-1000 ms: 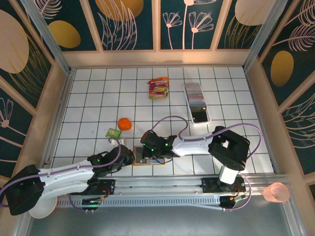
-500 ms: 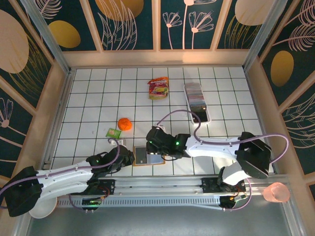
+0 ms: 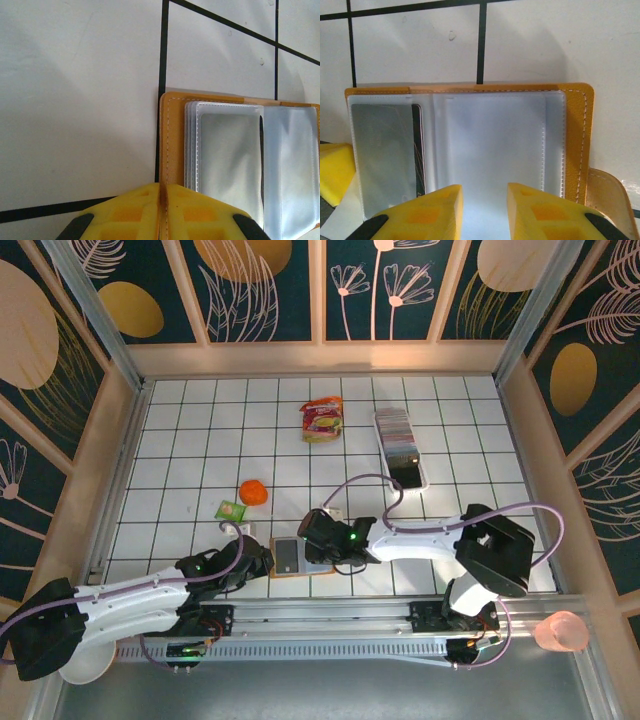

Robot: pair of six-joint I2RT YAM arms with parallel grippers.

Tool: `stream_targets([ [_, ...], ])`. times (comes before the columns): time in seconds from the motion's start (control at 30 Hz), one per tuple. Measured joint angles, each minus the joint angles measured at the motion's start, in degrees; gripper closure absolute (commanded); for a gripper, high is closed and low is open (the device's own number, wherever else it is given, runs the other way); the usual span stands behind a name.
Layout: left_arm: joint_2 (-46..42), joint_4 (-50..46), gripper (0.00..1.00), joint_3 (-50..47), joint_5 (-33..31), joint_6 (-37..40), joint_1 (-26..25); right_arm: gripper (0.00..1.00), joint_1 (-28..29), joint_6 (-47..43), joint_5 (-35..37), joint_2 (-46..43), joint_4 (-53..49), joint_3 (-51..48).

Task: Put the credit cards into the card holder
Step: Flip over the card slot in the card holder.

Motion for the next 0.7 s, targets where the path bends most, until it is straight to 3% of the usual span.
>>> stream_targets([
  [0.7, -0.17, 0.00, 0.90, -0.11, 0.42, -0.13, 0.00, 0.61, 0.63, 1.73, -3.69, 5.86, 7.78, 1.92],
])
